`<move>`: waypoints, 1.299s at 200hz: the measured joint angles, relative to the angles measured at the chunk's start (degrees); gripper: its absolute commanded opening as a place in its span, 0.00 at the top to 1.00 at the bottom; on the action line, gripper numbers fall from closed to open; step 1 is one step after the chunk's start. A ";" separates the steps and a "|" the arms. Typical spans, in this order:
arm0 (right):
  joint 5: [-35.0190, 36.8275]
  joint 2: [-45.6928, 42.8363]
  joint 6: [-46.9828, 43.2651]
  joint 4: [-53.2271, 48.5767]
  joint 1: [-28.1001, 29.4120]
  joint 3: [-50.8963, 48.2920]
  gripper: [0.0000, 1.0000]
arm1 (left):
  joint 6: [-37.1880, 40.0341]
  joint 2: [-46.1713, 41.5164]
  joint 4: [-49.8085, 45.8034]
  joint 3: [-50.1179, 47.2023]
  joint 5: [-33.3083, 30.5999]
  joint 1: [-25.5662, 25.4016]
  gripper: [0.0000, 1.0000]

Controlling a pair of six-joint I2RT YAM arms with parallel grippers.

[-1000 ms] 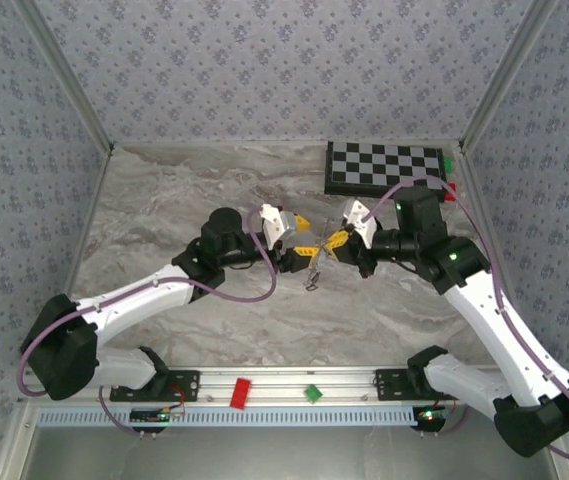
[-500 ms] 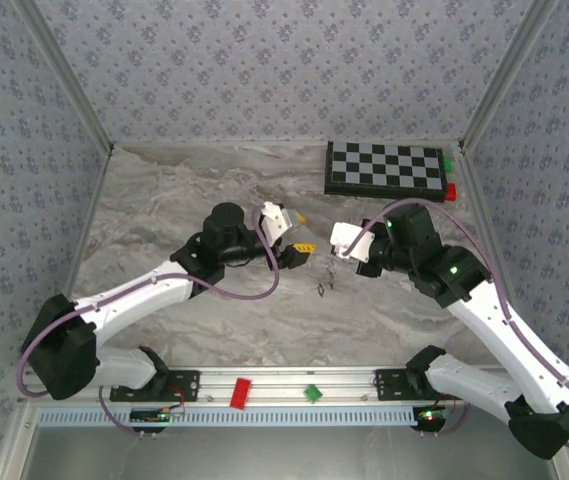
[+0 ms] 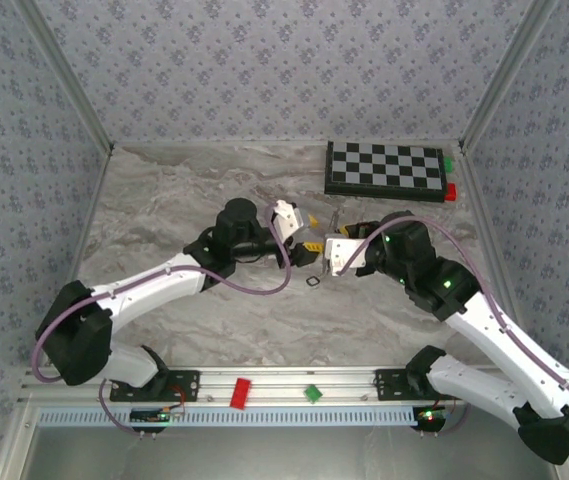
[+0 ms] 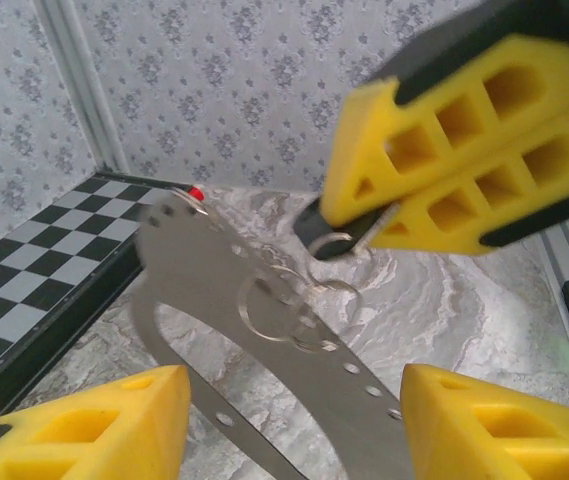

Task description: Put the keys on the keyring

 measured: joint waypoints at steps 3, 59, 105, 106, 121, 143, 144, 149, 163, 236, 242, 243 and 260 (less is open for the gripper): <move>-0.02 -0.09 -0.04 0.17 0.00 -0.02 1.00 | 0.07 0.13 0.09 0.00 0.00 -0.09 0.43; -0.92 -1.55 -0.61 1.66 0.24 -0.79 1.00 | 2.10 2.67 1.03 1.51 1.60 -0.46 0.43; -1.14 -1.66 -0.61 2.01 0.35 -1.49 1.00 | 2.78 3.04 2.43 1.66 2.78 -1.09 0.45; -1.16 -1.66 -0.61 1.99 0.37 -1.51 1.00 | 2.80 3.04 2.47 1.68 2.82 -1.09 0.45; -1.14 -1.66 -0.61 1.99 0.37 -1.84 1.00 | 2.95 3.04 2.67 1.84 3.19 -1.36 0.45; -1.11 -1.68 -0.61 1.95 0.37 -2.25 1.00 | 2.99 3.04 3.08 1.92 3.82 -1.77 0.48; -1.11 -1.68 -0.61 1.95 0.39 -2.27 1.00 | 2.99 3.04 3.08 1.92 3.89 -1.79 0.48; -1.11 -1.70 -0.61 1.95 0.39 -2.38 1.00 | 3.04 3.04 3.08 1.92 4.04 -1.88 0.49; -1.11 -1.79 -0.59 1.84 0.39 -2.69 1.00 | 3.19 3.04 3.04 1.99 4.42 -2.29 0.54; -1.11 -2.43 -0.57 1.88 0.52 -2.71 1.00 | 4.59 3.63 1.70 2.80 4.90 -2.69 0.61; -1.11 -2.51 -0.52 1.88 0.52 -2.73 1.00 | 4.63 3.87 1.64 2.91 4.90 -2.69 0.62; -1.11 -2.51 -0.52 1.88 0.52 -2.71 1.00 | 4.63 3.89 1.62 2.91 4.87 -2.69 0.63; -1.09 -2.84 -0.39 1.88 0.55 -2.71 1.00 | 4.74 4.33 0.94 2.99 4.87 -2.69 0.68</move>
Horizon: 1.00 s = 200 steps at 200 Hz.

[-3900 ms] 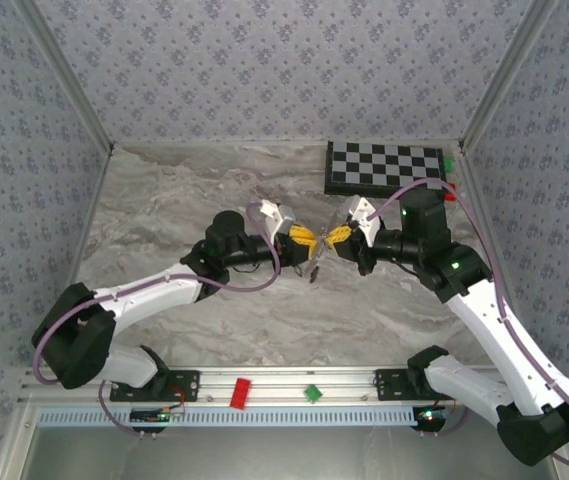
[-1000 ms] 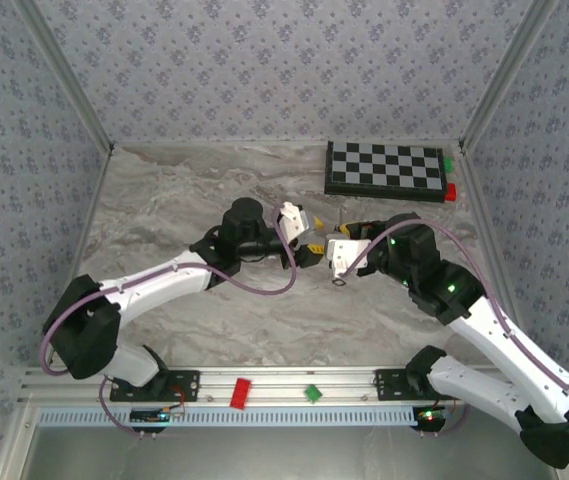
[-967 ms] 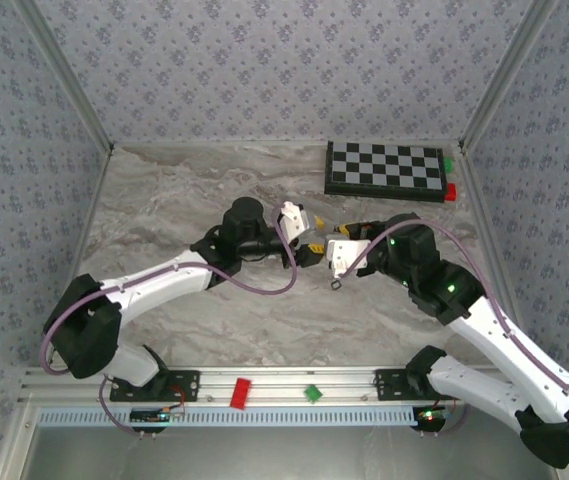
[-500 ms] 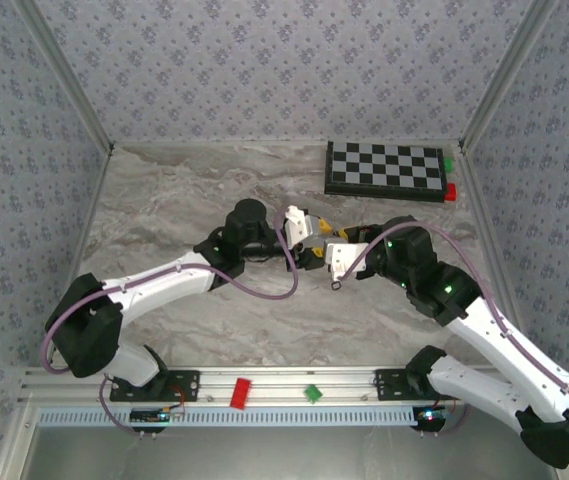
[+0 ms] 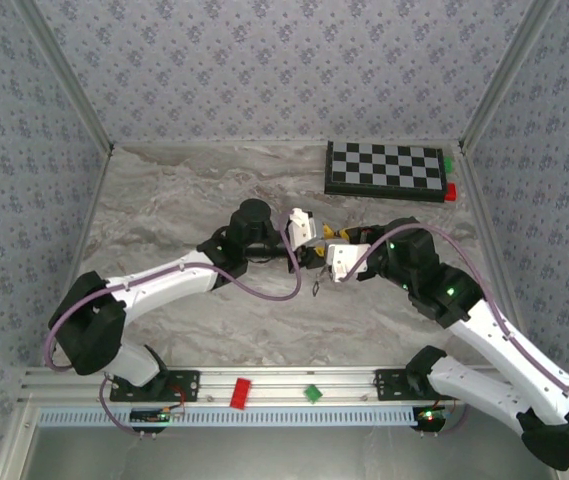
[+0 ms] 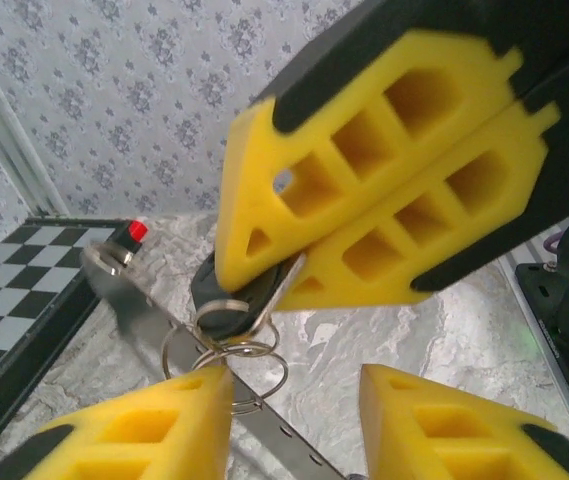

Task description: Put the keys on the keyring

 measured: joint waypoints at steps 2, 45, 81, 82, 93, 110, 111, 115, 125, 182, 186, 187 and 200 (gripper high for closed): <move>0.00 -0.07 0.00 0.00 0.00 0.00 1.00 | 0.11 0.00 -0.04 0.00 0.00 0.00 0.68; 0.00 -0.59 0.02 -0.07 0.00 -0.02 1.00 | 0.33 0.11 -0.52 0.02 -0.24 0.00 0.65; 0.00 -1.18 0.07 -0.20 0.00 -0.02 1.00 | 0.79 0.09 -0.55 0.02 -1.77 0.00 0.56; 0.00 -1.20 0.07 -0.24 0.00 -0.02 1.00 | 0.76 0.09 -0.55 0.02 -1.81 0.00 0.56; 0.00 -1.36 0.22 -0.42 0.04 -0.02 1.00 | 0.83 0.09 -0.55 0.02 -2.49 0.00 0.52; -0.02 -1.46 0.24 -0.48 0.11 -0.07 1.00 | 0.85 0.02 -0.55 0.02 -3.06 0.02 0.51; -0.02 -1.46 0.24 -0.48 0.11 -0.07 1.00 | 0.85 0.00 -0.55 0.02 -3.10 0.02 0.51; 0.00 -1.46 0.24 -0.48 0.17 -0.07 1.00 | 0.87 -0.02 -0.55 0.02 -3.32 0.09 0.51; -0.02 -1.46 0.26 -0.52 0.22 -0.07 1.00 | 0.87 -0.13 -0.55 0.02 -3.48 0.13 0.51; -0.02 -1.46 0.48 -0.52 0.79 -0.39 1.00 | 0.72 -0.35 -0.50 0.31 -2.51 0.87 0.51; -0.02 -1.44 0.46 -0.55 0.85 -0.44 1.00 | 0.72 -0.35 -0.50 0.39 -2.36 0.87 0.51; -0.02 -1.44 0.48 -0.57 0.90 -0.44 1.00 | 0.72 -0.35 -0.50 0.42 -2.34 0.87 0.51; -0.02 -1.44 0.46 -0.66 1.29 -0.59 1.00 | 0.72 -0.35 -0.46 0.70 -2.01 0.87 0.51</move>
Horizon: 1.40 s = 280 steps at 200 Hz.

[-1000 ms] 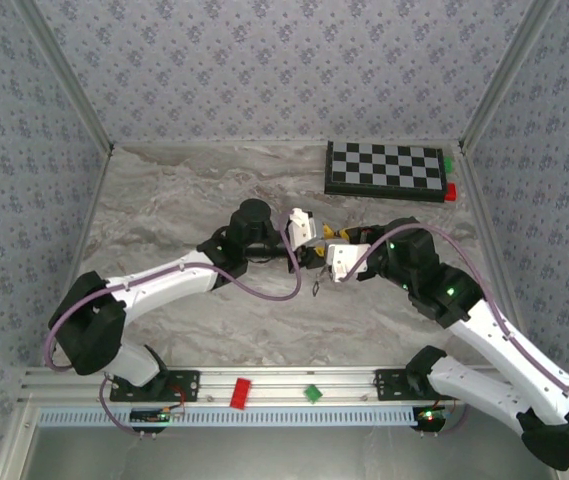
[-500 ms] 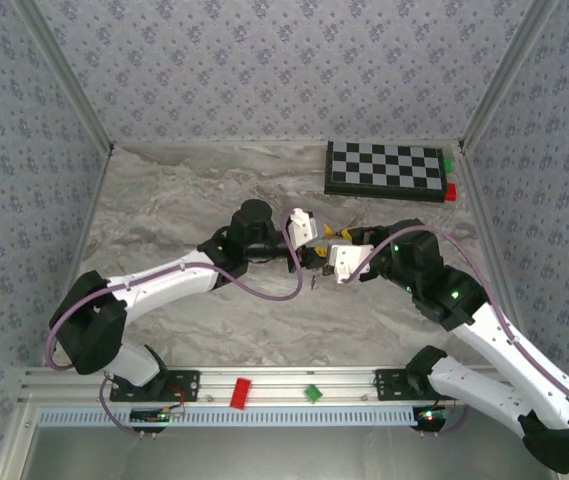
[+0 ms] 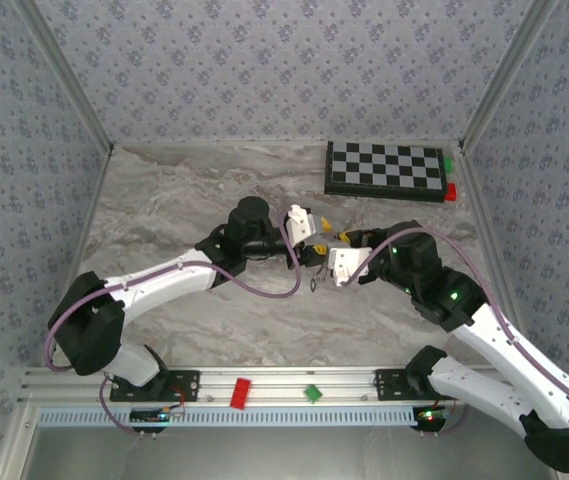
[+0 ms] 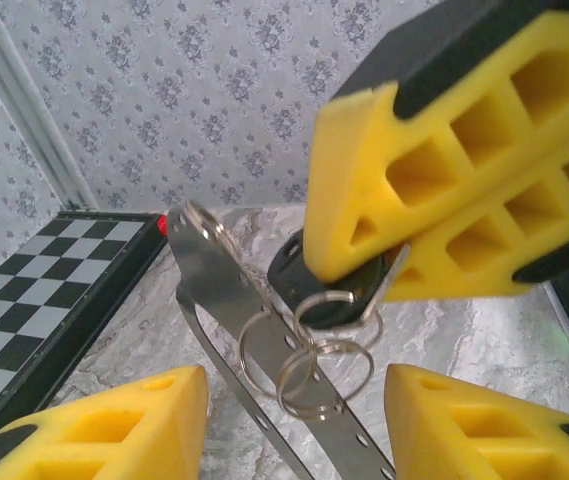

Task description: Put the keys on the keyring

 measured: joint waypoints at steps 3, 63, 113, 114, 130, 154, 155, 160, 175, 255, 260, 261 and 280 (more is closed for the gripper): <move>0.00 0.00 0.00 -0.07 0.07 -0.02 1.00 | 0.00 0.00 0.00 0.04 0.11 0.00 0.51; 0.22 0.00 0.02 -0.24 0.42 -0.02 1.00 | -0.20 0.11 -0.28 1.70 3.34 -0.02 0.64; 0.24 0.00 0.00 -0.24 0.42 -0.07 1.00 | -0.20 0.24 -2.10 2.10 4.81 -0.13 0.64; 0.24 0.00 0.00 -0.24 0.42 -0.07 1.00 | -0.20 0.24 -2.14 2.10 4.83 -0.13 0.64; 0.24 0.00 0.02 -0.24 0.39 -0.07 1.00 | -0.20 0.48 -2.49 2.32 4.87 -0.13 0.64; 0.28 0.00 0.00 -0.22 0.33 -0.15 1.00 | -0.20 0.83 -3.30 2.32 4.85 -0.13 0.65; 0.28 0.00 0.02 -0.22 0.33 -0.15 1.00 | -0.20 0.85 -3.32 2.32 4.85 -0.13 0.65; 0.33 0.00 0.00 -0.22 0.33 -0.15 1.00 | -0.20 0.94 -3.43 2.32 4.85 -0.13 0.64; 0.61 0.00 0.02 -0.22 0.24 -0.17 1.00 | -0.20 1.07 -3.63 2.32 4.85 -0.13 0.65; 0.68 -0.76 0.02 -0.22 -0.09 -0.68 1.00 | -0.02 1.29 -3.91 2.32 4.37 -0.11 0.76; 0.68 -0.87 0.02 -0.22 -0.09 -0.72 1.00 | -0.02 1.29 -3.91 2.32 4.37 -0.11 0.78; 0.68 -0.87 0.02 -0.20 -0.11 -0.76 1.00 | -0.02 1.29 -3.91 2.32 4.37 -0.11 0.78; 0.66 -1.29 0.02 -0.22 -0.24 -0.98 1.00 | -0.24 1.29 -3.96 2.32 4.33 -0.11 0.83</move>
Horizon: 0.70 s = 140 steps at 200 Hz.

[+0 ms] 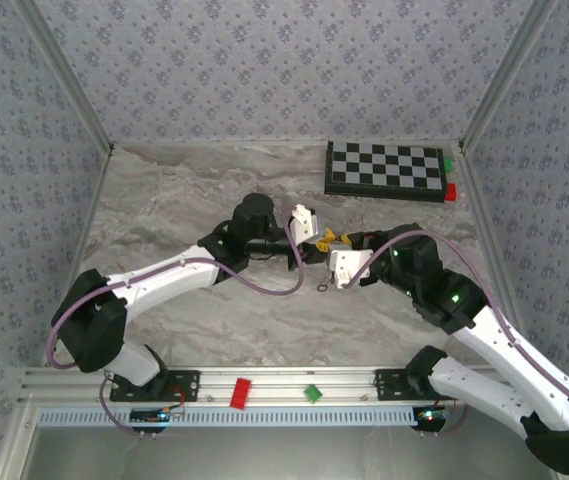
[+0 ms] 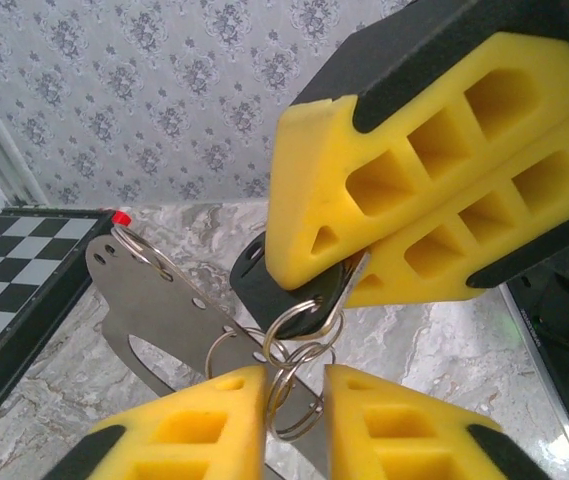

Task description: Put the keys on the keyring

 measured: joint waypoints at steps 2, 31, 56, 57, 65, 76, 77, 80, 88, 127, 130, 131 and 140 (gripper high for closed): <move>0.00 -0.04 0.00 -0.02 0.00 0.00 1.00 | 0.07 0.00 0.02 0.00 0.02 0.00 0.83; 0.04 -0.39 0.00 -0.02 -0.17 -0.31 1.00 | -0.28 0.00 -0.13 0.00 0.00 0.00 0.91; 0.04 -0.70 0.02 -0.07 -0.39 -0.52 1.00 | -0.52 0.00 -0.15 0.00 0.02 0.11 1.00; 0.04 -0.72 0.00 -0.07 -0.39 -0.55 1.00 | -0.52 0.00 -0.15 0.00 0.04 0.13 1.00; 0.07 -1.07 0.09 -0.07 -0.52 -0.92 1.00 | -0.83 0.00 -0.15 0.00 0.02 0.13 1.00; 0.07 -1.66 0.28 -0.07 -0.74 -1.51 1.00 | -1.11 0.00 -0.15 -0.02 0.02 0.33 1.00; 0.04 -1.68 0.31 -0.07 -0.74 -1.55 1.00 | -1.07 0.00 -0.15 -0.02 0.02 0.37 1.00; 0.07 -1.88 0.42 -0.04 -0.83 -1.75 1.00 | -1.16 -0.02 -0.13 -0.02 0.04 0.39 1.00; 0.04 -2.34 0.61 -0.02 -1.14 -2.23 1.00 | -1.38 -0.13 0.11 -0.15 0.02 0.50 1.00; 0.04 -3.74 1.49 -0.04 -2.80 -4.28 1.00 | -2.36 -1.55 0.94 -1.11 0.07 0.96 1.00; 0.04 -3.82 1.55 -0.04 -2.95 -4.35 1.00 | -2.36 -1.64 0.94 -1.16 0.09 1.01 1.00; 0.04 -3.85 1.57 -0.04 -2.99 -4.39 1.00 | -2.36 -1.66 0.96 -1.18 0.09 1.03 1.00; -0.04 -4.17 1.79 0.04 -3.45 -4.59 1.00 | -2.45 -1.95 1.01 -1.31 0.31 1.18 1.00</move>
